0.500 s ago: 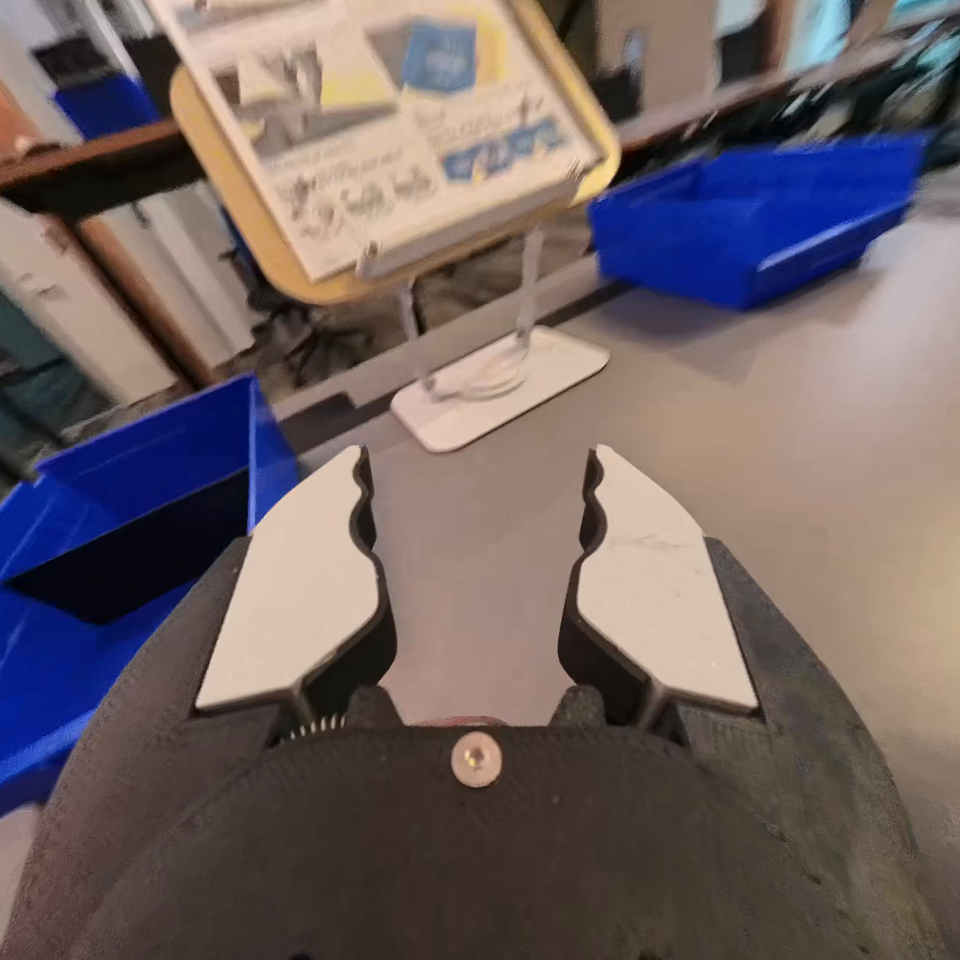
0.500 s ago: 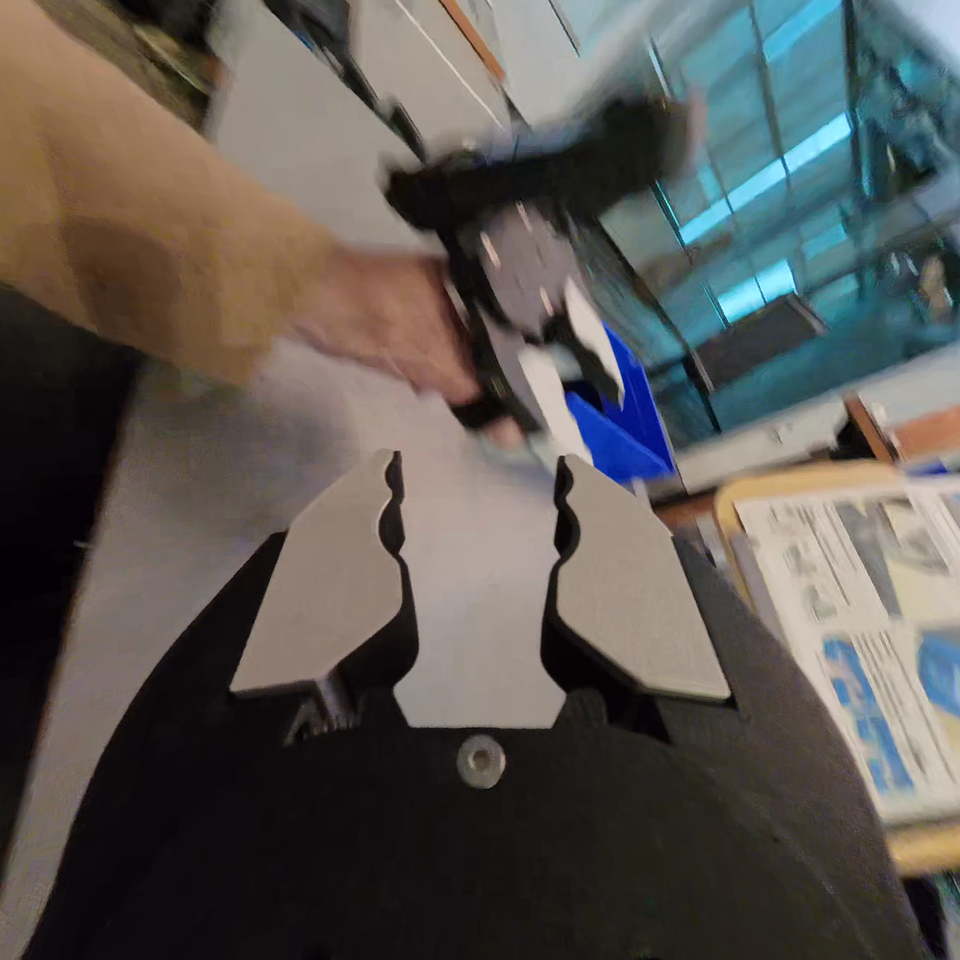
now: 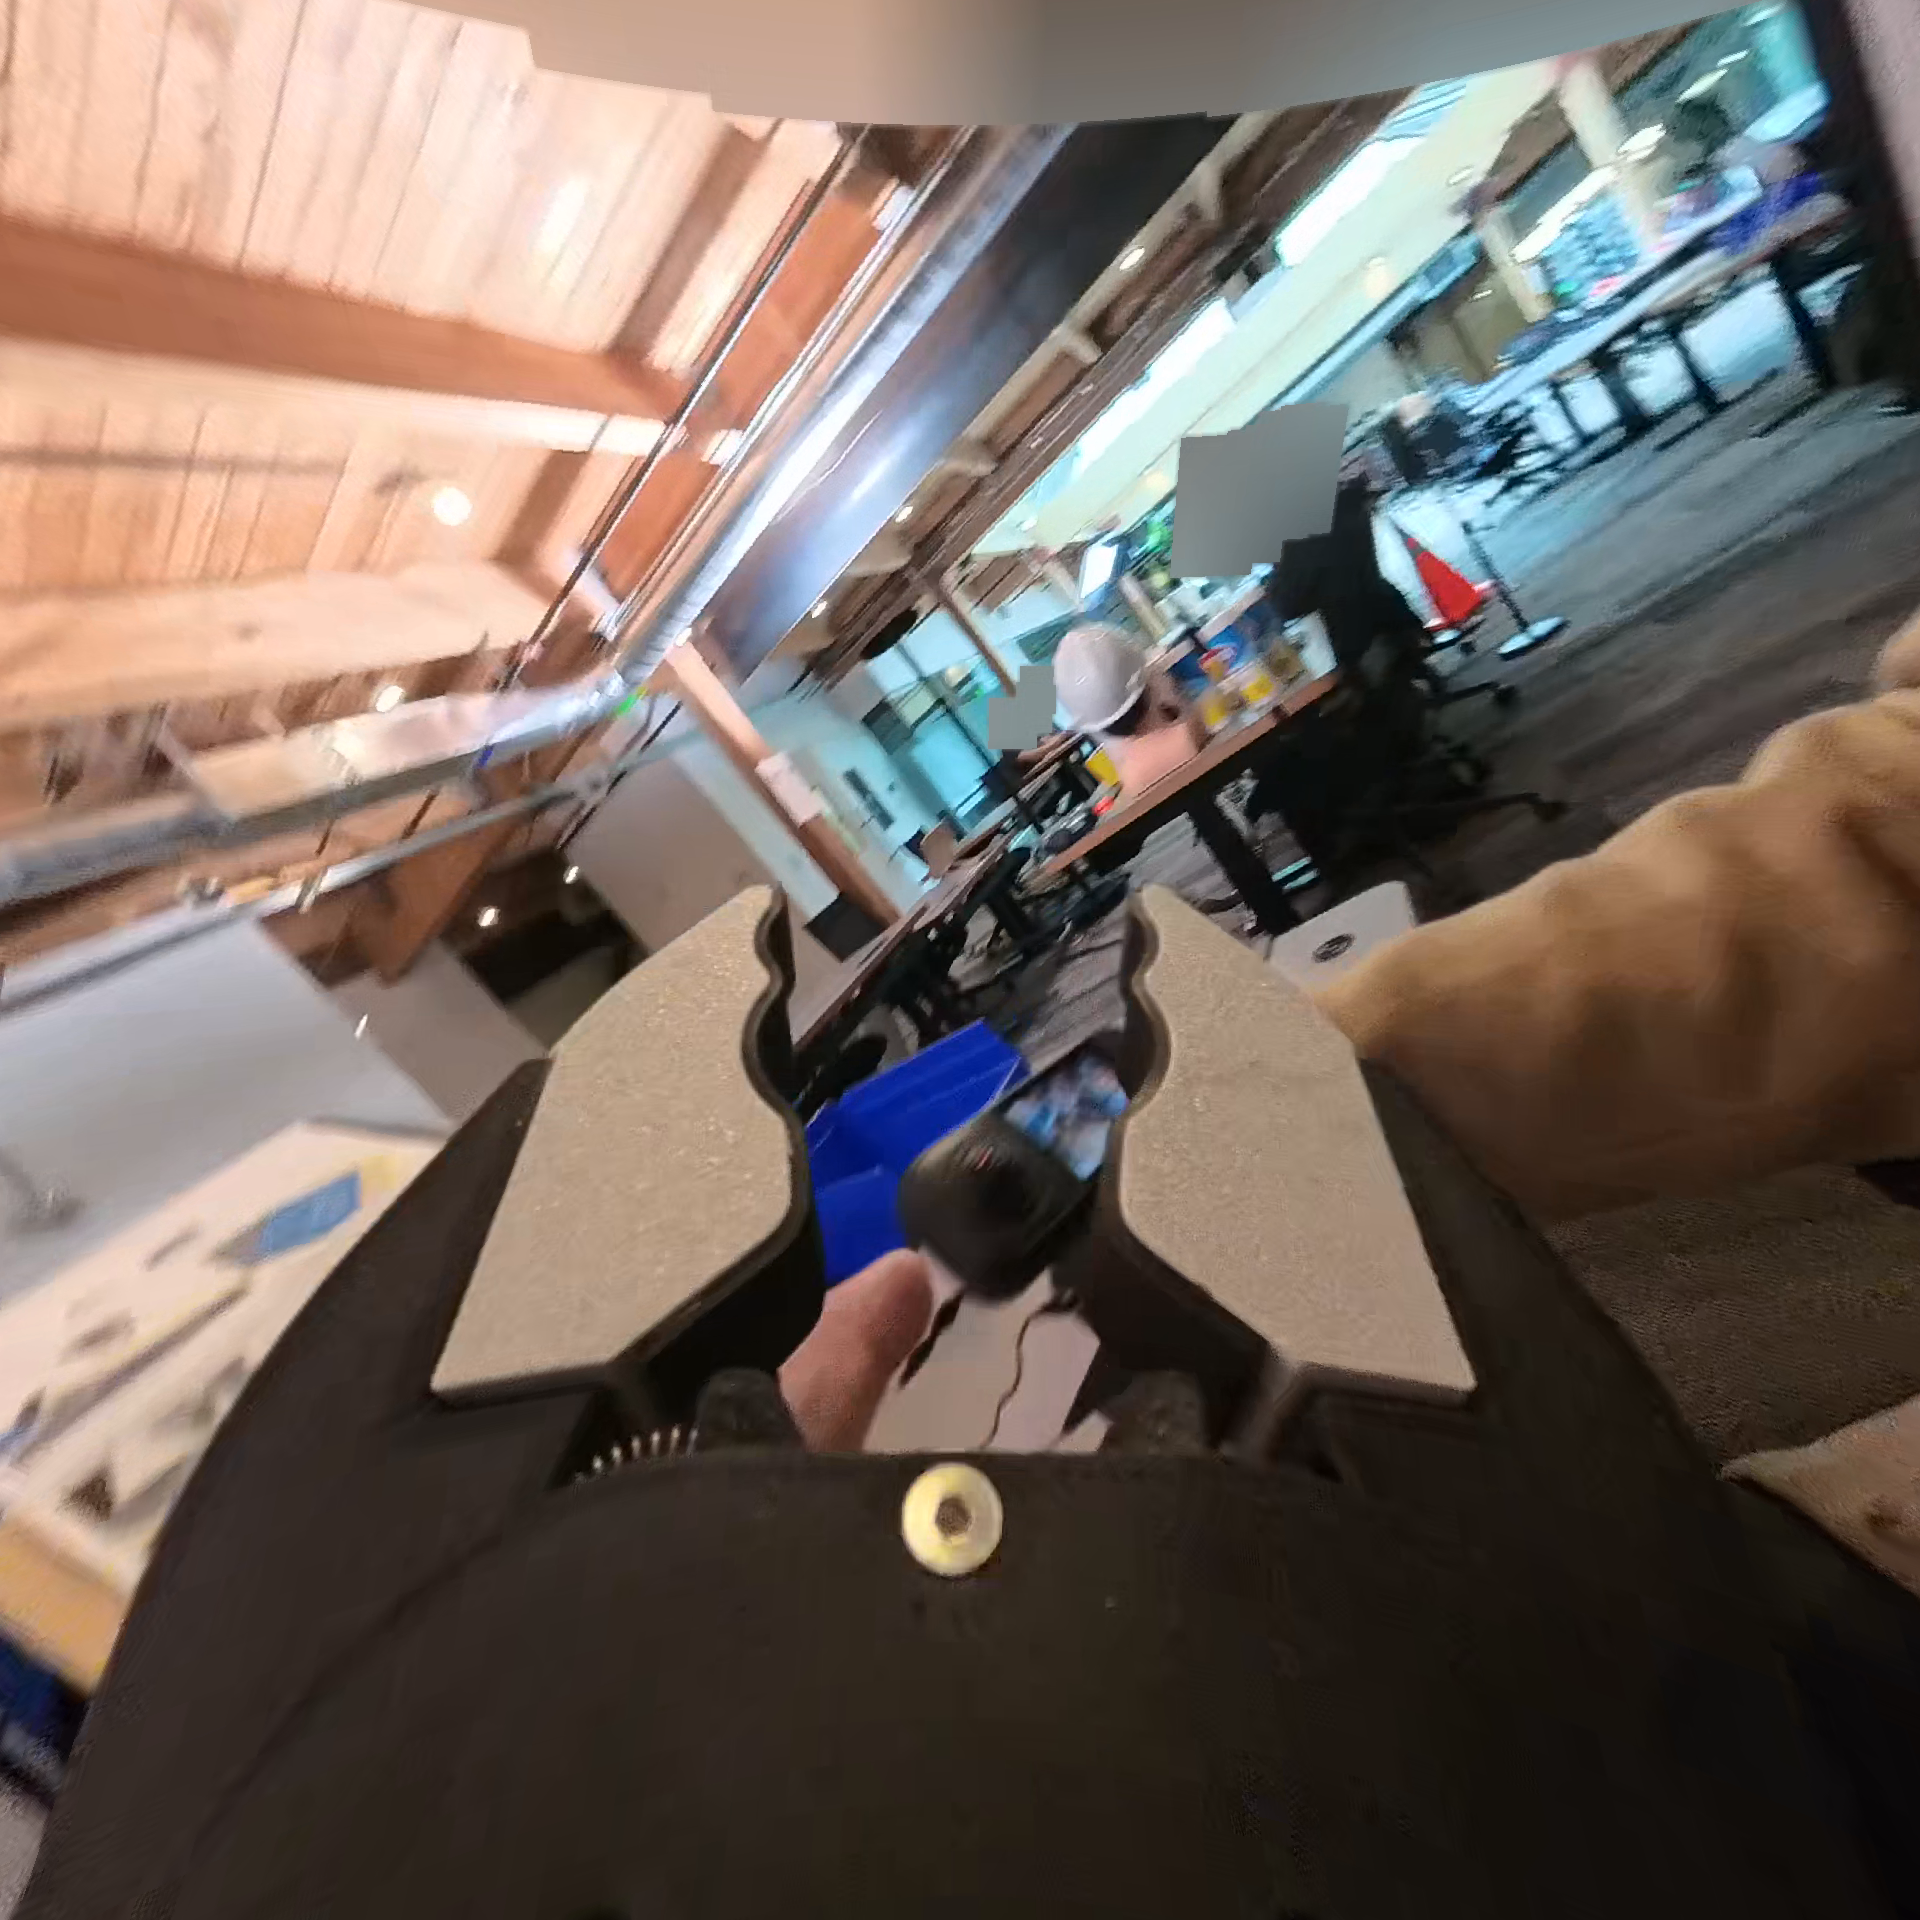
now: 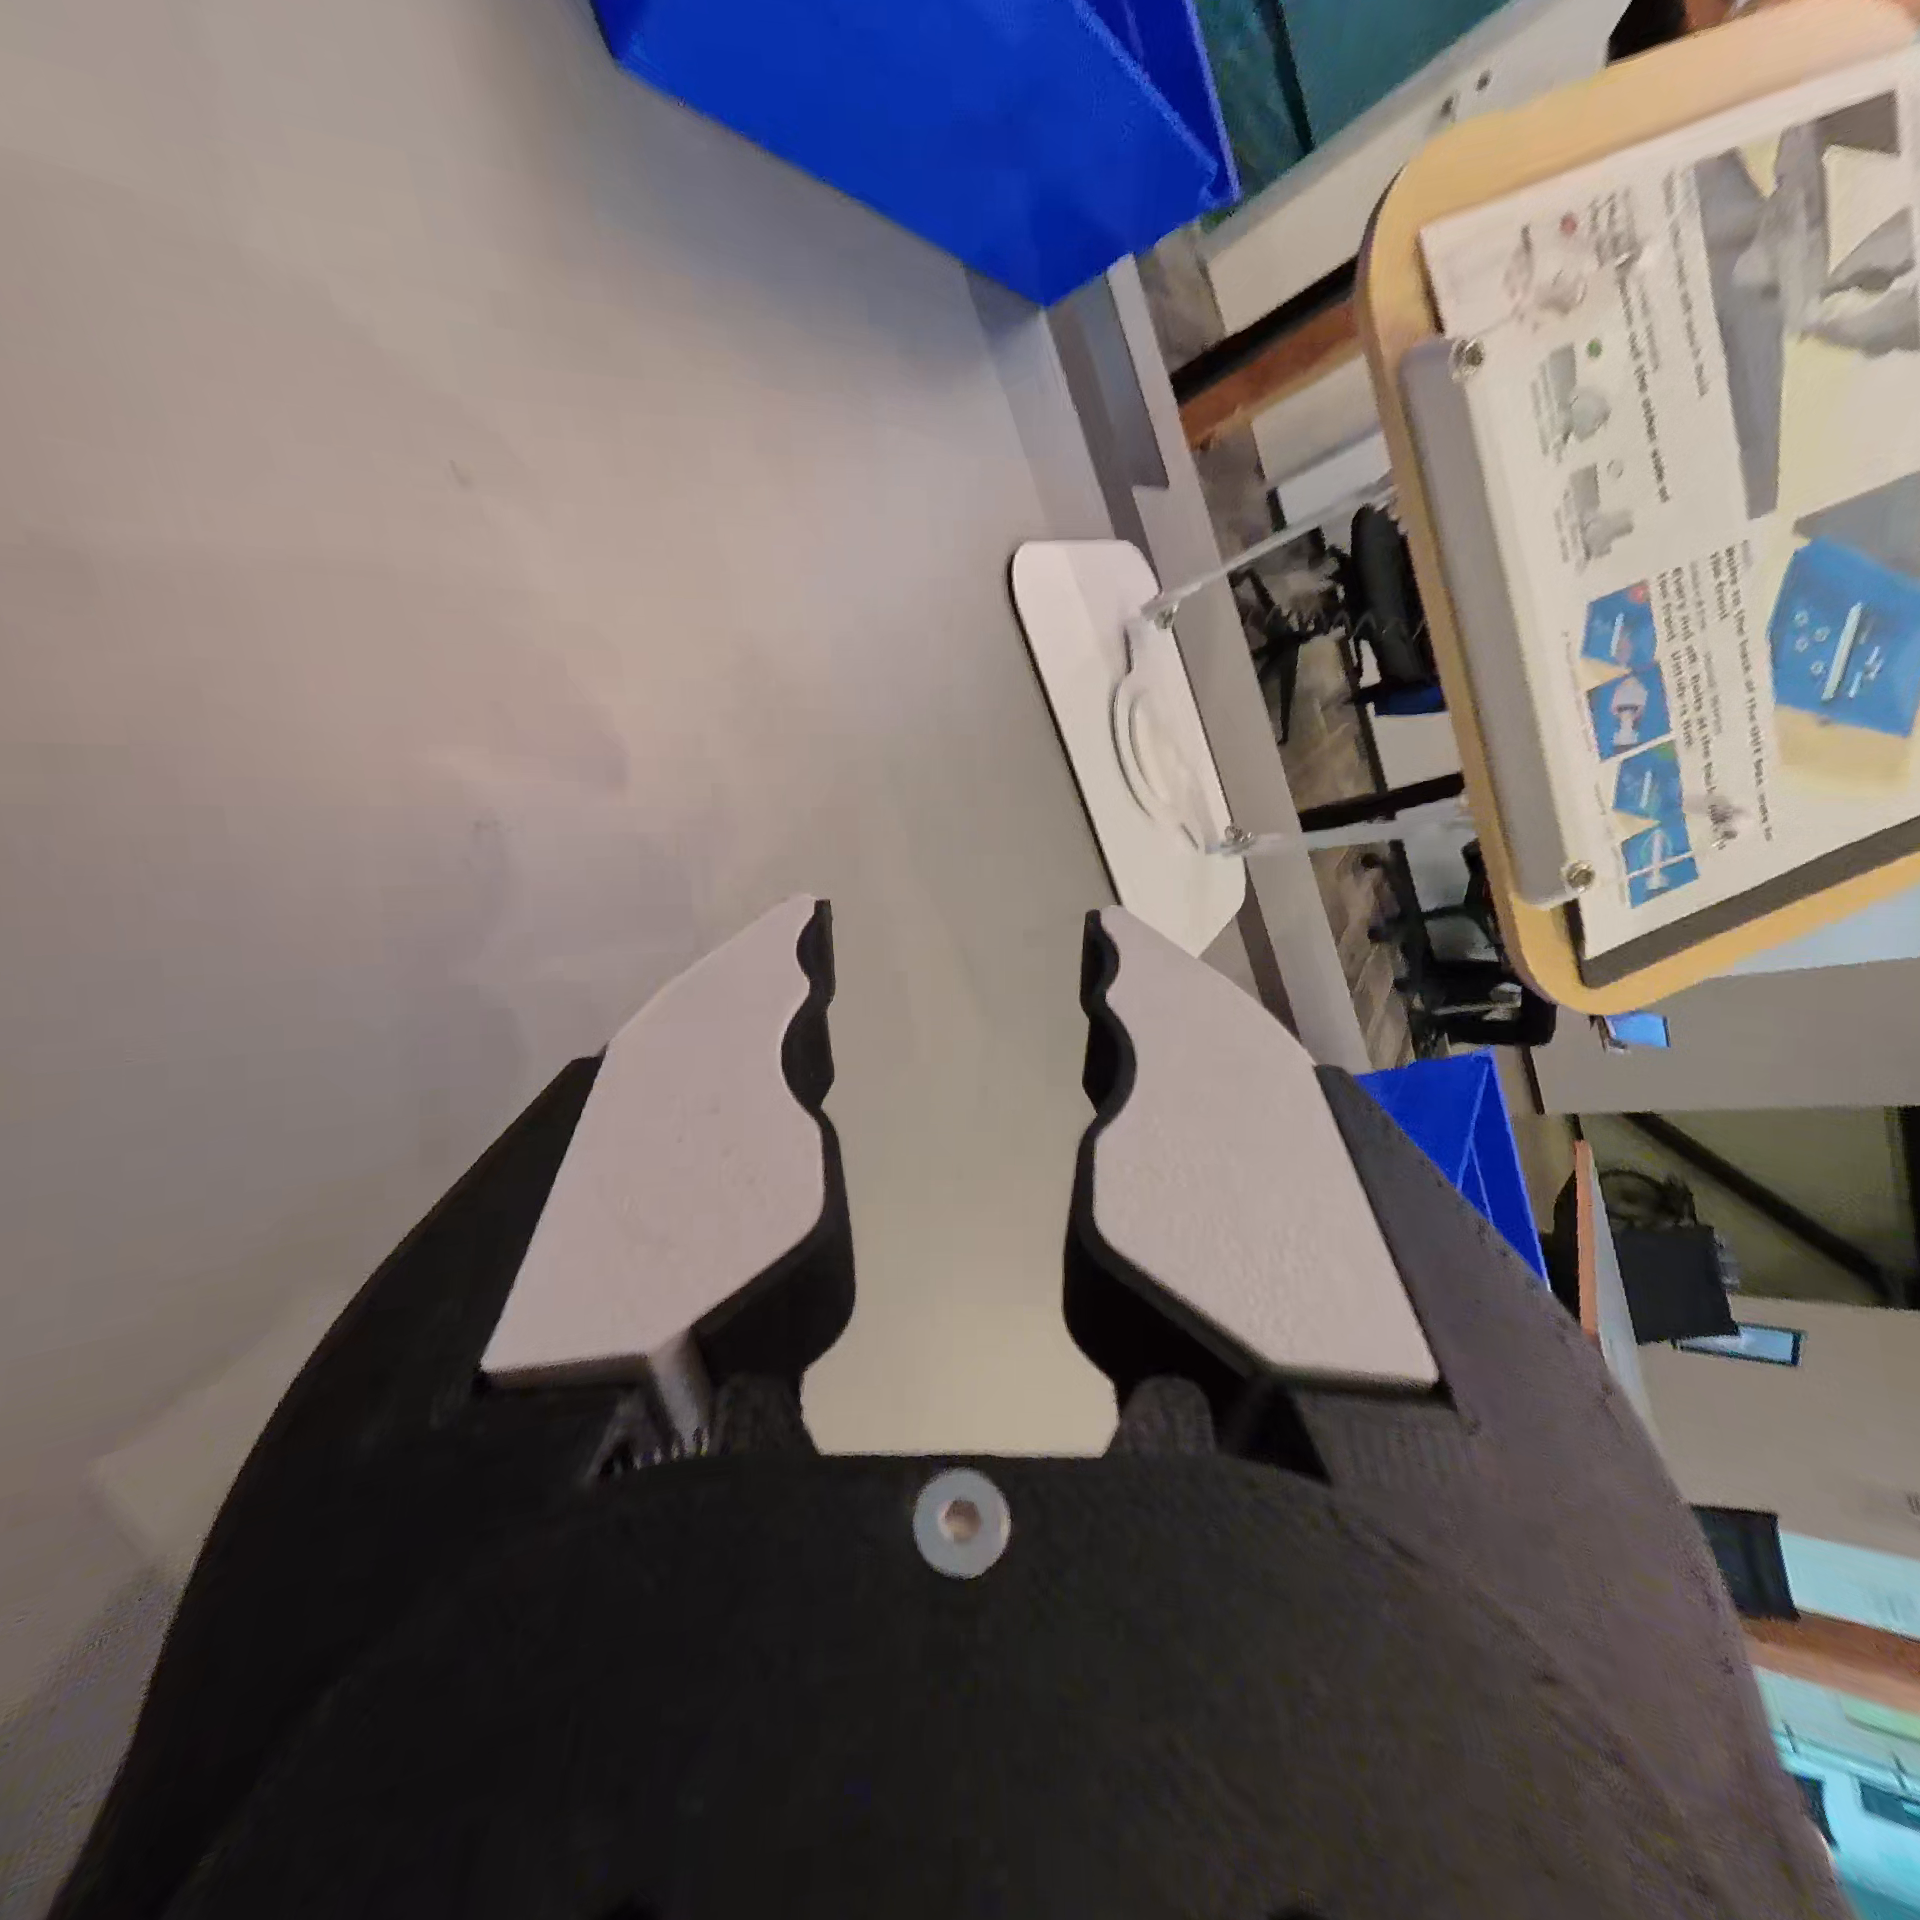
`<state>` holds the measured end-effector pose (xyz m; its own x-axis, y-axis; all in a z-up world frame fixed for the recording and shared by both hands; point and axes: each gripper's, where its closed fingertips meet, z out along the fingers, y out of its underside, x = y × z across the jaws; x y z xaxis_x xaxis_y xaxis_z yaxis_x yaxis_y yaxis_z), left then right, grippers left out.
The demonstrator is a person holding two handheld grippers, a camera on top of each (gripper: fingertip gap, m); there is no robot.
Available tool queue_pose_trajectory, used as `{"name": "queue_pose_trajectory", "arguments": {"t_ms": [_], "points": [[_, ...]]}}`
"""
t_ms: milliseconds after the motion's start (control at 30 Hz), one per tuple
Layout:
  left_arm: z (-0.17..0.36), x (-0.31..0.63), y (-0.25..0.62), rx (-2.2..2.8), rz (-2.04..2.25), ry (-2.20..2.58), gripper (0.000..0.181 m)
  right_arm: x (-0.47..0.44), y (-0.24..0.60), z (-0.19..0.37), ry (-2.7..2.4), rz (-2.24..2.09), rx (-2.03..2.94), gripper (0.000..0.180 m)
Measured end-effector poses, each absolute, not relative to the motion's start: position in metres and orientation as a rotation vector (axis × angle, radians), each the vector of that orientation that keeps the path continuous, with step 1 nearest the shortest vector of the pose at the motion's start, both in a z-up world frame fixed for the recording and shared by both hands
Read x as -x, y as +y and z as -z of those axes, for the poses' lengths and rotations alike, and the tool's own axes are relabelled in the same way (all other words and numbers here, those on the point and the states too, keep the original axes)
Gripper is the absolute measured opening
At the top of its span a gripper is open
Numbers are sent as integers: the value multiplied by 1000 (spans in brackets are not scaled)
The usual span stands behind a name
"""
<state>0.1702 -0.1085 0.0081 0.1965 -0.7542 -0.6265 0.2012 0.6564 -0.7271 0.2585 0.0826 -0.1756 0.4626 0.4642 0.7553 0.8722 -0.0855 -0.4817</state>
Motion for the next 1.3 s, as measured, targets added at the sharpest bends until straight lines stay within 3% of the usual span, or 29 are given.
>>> {"name": "queue_pose_trajectory", "arguments": {"t_ms": [133,267,600,1300], "points": [[9,-212,-156,455,629,1352,83,-264,84,184,-1153,570,1774,47],[35,-246,-174,421,578,1448,91,-262,84,186,-1167,638,1782,48],[83,-277,-170,371,243,1590,92,-250,84,168,-1127,740,1680,48],[97,-276,-150,412,138,1598,79,-246,81,164,-1120,730,1672,47]]}}
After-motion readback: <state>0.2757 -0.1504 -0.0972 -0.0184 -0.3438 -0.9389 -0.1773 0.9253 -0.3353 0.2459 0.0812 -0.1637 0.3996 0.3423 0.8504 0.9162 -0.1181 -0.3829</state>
